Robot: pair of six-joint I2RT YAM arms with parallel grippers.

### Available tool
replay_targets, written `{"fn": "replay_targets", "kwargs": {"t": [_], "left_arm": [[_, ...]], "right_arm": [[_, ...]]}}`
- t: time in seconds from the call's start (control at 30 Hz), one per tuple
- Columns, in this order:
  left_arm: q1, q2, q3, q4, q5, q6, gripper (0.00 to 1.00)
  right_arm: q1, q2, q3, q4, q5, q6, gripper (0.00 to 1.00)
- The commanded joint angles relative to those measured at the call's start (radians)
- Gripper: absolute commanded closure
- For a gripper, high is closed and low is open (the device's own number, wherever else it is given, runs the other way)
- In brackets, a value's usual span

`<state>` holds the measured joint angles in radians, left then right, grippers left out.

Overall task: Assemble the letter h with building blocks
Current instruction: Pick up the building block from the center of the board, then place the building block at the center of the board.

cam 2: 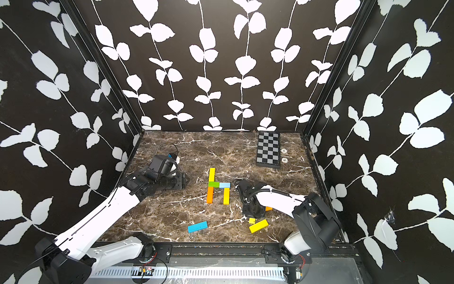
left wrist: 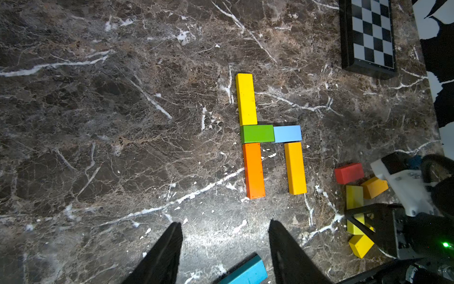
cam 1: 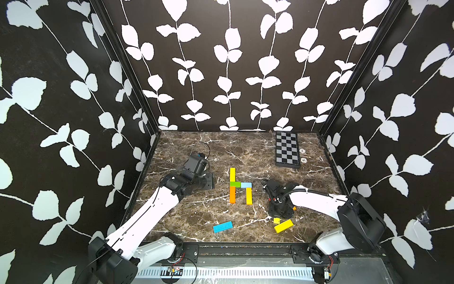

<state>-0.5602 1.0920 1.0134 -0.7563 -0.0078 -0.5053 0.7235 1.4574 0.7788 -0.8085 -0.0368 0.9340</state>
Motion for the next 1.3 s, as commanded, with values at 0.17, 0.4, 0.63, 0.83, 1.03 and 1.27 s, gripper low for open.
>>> {"fn": "replay_targets", "kwargs": {"t": [0.17, 0.4, 0.63, 0.83, 1.03, 1.27], "left_arm": [[0.003, 0.006, -0.001, 0.014, -0.010, -0.017, 0.41], [0.005, 0.031, 0.020, -0.024, -0.024, -0.024, 0.41], [0.013, 0.029, 0.015, -0.035, -0.021, -0.024, 0.41], [0.014, 0.032, -0.001, -0.023, -0.012, -0.027, 0.42], [0.014, 0.037, -0.012, -0.015, -0.012, -0.028, 0.41], [0.014, 0.046, -0.022, -0.003, -0.008, -0.035, 0.41]], "right_arm": [[-0.063, -0.005, 0.328, -0.223, 0.111, -0.247, 0.76], [-0.195, 0.385, 0.683, -0.198, 0.063, -0.394, 0.80], [-0.204, 0.606, 0.888, -0.186, 0.046, -0.406, 0.81], [-0.204, 0.655, 0.878, -0.143, 0.031, -0.398, 0.80], [-0.203, 0.678, 0.869, -0.137, 0.032, -0.392, 0.79], [-0.203, 0.705, 0.877, -0.113, 0.039, -0.354, 0.68]]}}
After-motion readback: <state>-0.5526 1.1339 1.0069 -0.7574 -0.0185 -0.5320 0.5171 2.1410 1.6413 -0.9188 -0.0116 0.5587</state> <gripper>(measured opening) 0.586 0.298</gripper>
